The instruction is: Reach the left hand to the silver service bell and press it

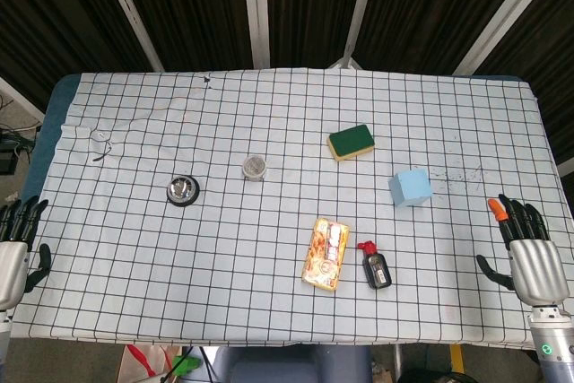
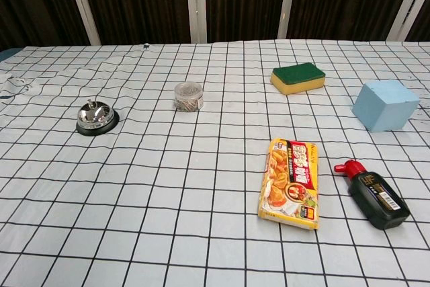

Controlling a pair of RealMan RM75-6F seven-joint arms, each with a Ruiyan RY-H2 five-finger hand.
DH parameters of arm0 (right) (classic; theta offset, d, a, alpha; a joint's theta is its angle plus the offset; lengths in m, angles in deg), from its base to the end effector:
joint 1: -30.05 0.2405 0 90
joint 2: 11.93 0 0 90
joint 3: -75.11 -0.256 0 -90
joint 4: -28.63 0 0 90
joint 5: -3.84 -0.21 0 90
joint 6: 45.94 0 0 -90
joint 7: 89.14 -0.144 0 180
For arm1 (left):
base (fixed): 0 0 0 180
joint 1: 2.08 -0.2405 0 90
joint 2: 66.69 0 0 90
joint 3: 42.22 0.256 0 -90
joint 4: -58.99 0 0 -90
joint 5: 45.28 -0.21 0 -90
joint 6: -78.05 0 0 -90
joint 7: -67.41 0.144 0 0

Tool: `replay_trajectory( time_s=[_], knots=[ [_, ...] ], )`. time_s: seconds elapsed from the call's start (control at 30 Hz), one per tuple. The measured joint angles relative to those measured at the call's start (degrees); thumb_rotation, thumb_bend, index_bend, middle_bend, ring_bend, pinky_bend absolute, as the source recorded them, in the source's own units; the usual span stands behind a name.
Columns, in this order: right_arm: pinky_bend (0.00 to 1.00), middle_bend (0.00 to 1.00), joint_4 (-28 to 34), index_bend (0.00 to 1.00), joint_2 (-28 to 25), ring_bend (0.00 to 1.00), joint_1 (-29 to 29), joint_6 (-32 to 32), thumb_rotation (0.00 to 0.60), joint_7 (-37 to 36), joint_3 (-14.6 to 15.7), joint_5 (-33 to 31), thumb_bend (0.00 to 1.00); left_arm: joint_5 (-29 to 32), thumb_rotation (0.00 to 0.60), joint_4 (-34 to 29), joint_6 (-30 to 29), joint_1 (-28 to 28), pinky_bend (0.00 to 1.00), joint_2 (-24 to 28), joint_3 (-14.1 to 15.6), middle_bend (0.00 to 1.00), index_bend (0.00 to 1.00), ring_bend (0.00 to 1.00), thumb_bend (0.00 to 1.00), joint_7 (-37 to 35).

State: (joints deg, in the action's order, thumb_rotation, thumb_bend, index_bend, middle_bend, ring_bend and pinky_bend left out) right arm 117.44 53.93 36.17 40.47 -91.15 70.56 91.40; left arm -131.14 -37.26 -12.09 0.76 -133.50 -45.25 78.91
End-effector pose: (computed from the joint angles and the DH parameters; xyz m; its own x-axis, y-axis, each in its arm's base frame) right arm -0.3089 -0.1945 0.1609 0.3891 0.0602 0.9192 -0.9182 -0.0547 0.3923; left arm -0.2952 0.1693 0.1510 0.4730 -0.0642 0.8787 0.8811 0.0324 -0.4719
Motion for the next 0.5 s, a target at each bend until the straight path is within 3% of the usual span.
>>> replay_trajectory(
  time_s=[0.5],
  knots=[
    [0.0, 0.0, -0.2, 0.08, -0.1, 0.02, 0.0, -0.5, 0.6, -0.1, -0.1, -0.4, 0.3, -1.1, 0.6, -0.4, 0.9, 0.3, 0.01, -0.1, 0.6, 0.04, 0.05, 0.0, 0.83, 0.4]
  ],
)
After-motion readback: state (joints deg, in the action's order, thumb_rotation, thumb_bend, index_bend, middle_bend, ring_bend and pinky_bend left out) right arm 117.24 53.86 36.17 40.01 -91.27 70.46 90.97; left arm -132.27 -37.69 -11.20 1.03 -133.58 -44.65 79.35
